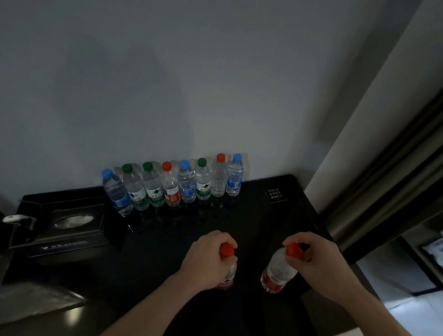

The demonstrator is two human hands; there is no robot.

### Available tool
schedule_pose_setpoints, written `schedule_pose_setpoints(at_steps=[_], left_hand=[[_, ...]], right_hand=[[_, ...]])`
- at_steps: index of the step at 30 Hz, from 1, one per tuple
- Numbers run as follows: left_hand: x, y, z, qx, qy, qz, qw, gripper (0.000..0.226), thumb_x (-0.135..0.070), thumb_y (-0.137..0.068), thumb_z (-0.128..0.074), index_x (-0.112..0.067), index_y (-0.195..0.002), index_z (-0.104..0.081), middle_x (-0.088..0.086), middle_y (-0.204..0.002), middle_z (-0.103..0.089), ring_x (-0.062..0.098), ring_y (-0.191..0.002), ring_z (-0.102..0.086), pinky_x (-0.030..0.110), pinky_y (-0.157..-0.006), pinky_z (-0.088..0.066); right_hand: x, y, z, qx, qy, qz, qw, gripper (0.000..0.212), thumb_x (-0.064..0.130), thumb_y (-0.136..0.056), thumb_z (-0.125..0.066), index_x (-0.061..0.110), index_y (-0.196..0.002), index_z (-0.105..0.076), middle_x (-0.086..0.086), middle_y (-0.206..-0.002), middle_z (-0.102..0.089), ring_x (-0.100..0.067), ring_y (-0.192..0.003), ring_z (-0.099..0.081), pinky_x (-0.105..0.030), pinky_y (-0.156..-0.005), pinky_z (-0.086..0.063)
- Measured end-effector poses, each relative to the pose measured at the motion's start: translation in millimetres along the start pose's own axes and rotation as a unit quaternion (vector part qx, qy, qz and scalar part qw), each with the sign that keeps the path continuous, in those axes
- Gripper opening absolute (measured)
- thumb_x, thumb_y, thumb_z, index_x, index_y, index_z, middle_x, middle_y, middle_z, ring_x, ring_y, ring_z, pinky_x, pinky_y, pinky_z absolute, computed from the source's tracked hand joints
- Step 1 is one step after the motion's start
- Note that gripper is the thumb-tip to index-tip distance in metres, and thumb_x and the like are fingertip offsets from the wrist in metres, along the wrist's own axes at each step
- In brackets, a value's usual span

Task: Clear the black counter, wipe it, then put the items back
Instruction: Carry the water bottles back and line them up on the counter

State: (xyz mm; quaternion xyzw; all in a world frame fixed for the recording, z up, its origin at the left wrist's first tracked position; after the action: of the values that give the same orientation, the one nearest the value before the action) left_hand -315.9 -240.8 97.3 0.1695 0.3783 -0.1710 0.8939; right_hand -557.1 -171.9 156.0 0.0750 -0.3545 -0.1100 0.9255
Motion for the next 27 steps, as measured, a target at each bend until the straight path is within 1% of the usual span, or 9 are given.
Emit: schedule_pose_setpoints(at_steps=[5, 7, 10, 12, 14, 19, 21, 24, 27], left_hand=[[-12, -63, -21, -0.005, 0.03, 0.039, 0.999, 0.024, -0.028, -0.089, -0.07, -0.04, -0.11, -0.066, -0.022, -0.109, -0.058, 0.001, -0.102, -0.059, 0.027, -0.093, -0.054], [-18, -90, -29, -0.012, 0.031, 0.055, 0.998, 0.022, -0.029, -0.09, -0.069, -0.04, -0.109, -0.067, -0.022, -0.109, -0.058, 0.002, -0.103, -0.059, 0.027, -0.094, -0.053], [-25, -135, -40, -0.019, 0.015, 0.079, 0.997, 0.023, -0.029, -0.091, -0.069, -0.039, -0.111, -0.066, -0.02, -0.111, -0.057, 0.001, -0.102, -0.058, 0.024, -0.093, -0.05], [-27, -167, -46, -0.029, 0.016, 0.097, 0.995, 0.024, -0.029, -0.091, -0.069, -0.039, -0.112, -0.065, -0.019, -0.111, -0.057, 0.001, -0.099, -0.059, 0.022, -0.089, -0.051], [-27, -198, -51, -0.039, 0.015, 0.115, 0.992, 0.027, -0.027, -0.091, -0.069, -0.037, -0.115, -0.065, -0.017, -0.114, -0.058, 0.003, -0.101, -0.059, 0.023, -0.09, -0.052], [-26, -267, -60, -0.073, 0.029, 0.163, 0.984, 0.027, -0.023, -0.091, -0.065, -0.033, -0.117, -0.065, -0.009, -0.116, -0.062, 0.01, -0.105, -0.061, 0.024, -0.088, -0.051], [-25, -291, -64, -0.086, 0.017, 0.166, 0.982, 0.026, -0.025, -0.092, -0.062, -0.03, -0.118, -0.066, -0.007, -0.116, -0.065, 0.011, -0.104, -0.062, 0.022, -0.086, -0.049], [-24, -320, -66, -0.097, -0.006, 0.166, 0.981, 0.026, -0.025, -0.095, -0.059, -0.026, -0.12, -0.065, -0.006, -0.12, -0.064, 0.011, -0.105, -0.061, 0.022, -0.088, -0.047], [-22, -343, -64, -0.108, -0.025, 0.168, 0.979, 0.024, -0.024, -0.097, -0.058, -0.023, -0.12, -0.065, -0.003, -0.121, -0.064, 0.017, -0.111, -0.062, 0.027, -0.094, -0.049]], right_hand=[[-36, -65, 17, 0.011, 0.005, -0.007, 1.0, 0.028, 0.026, -0.091, -0.074, 0.052, -0.098, -0.063, 0.024, -0.107, -0.065, 0.006, -0.092, -0.063, -0.012, -0.077, -0.046], [-47, -92, 26, 0.012, -0.002, -0.002, 1.0, 0.029, 0.025, -0.09, -0.074, 0.051, -0.095, -0.064, 0.024, -0.102, -0.067, 0.006, -0.09, -0.063, -0.012, -0.075, -0.045], [-63, -133, 40, 0.013, -0.015, 0.012, 1.0, 0.027, 0.023, -0.088, -0.075, 0.049, -0.093, -0.069, 0.024, -0.092, -0.07, 0.009, -0.086, -0.065, -0.018, -0.077, -0.053], [-73, -162, 48, 0.018, -0.017, 0.02, 1.0, 0.028, 0.023, -0.087, -0.076, 0.049, -0.093, -0.069, 0.023, -0.09, -0.071, 0.007, -0.084, -0.066, -0.02, -0.077, -0.056], [-78, -192, 53, 0.025, -0.012, 0.033, 0.999, 0.028, 0.023, -0.088, -0.075, 0.049, -0.095, -0.067, 0.022, -0.091, -0.071, 0.006, -0.083, -0.067, -0.017, -0.075, -0.055], [-82, -263, 58, 0.03, 0.0, 0.073, 0.997, 0.028, 0.019, -0.088, -0.074, 0.044, -0.099, -0.068, 0.024, -0.095, -0.068, 0.009, -0.088, -0.062, -0.007, -0.075, -0.043], [-82, -288, 58, 0.03, -0.003, 0.081, 0.996, 0.026, 0.019, -0.088, -0.071, 0.042, -0.098, -0.07, 0.025, -0.094, -0.069, 0.009, -0.089, -0.063, -0.006, -0.076, -0.043], [-79, -322, 56, 0.03, -0.015, 0.093, 0.995, 0.025, 0.015, -0.087, -0.069, 0.038, -0.097, -0.071, 0.023, -0.094, -0.07, 0.005, -0.09, -0.064, -0.012, -0.082, -0.047], [-72, -352, 54, 0.024, -0.028, 0.103, 0.994, 0.029, 0.012, -0.086, -0.066, 0.04, -0.091, -0.069, 0.021, -0.09, -0.07, 0.002, -0.087, -0.064, -0.007, -0.077, -0.043]])
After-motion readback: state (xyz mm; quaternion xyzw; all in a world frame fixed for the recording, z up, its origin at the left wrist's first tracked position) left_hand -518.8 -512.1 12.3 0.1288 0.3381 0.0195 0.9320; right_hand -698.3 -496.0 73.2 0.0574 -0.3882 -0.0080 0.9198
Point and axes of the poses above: each hand's wrist, its own y-axis away from the middle knuckle, its own z-axis out of the back of the hand, x = y × z, the point moved 6 cm from there along -y, towards the middle knuckle
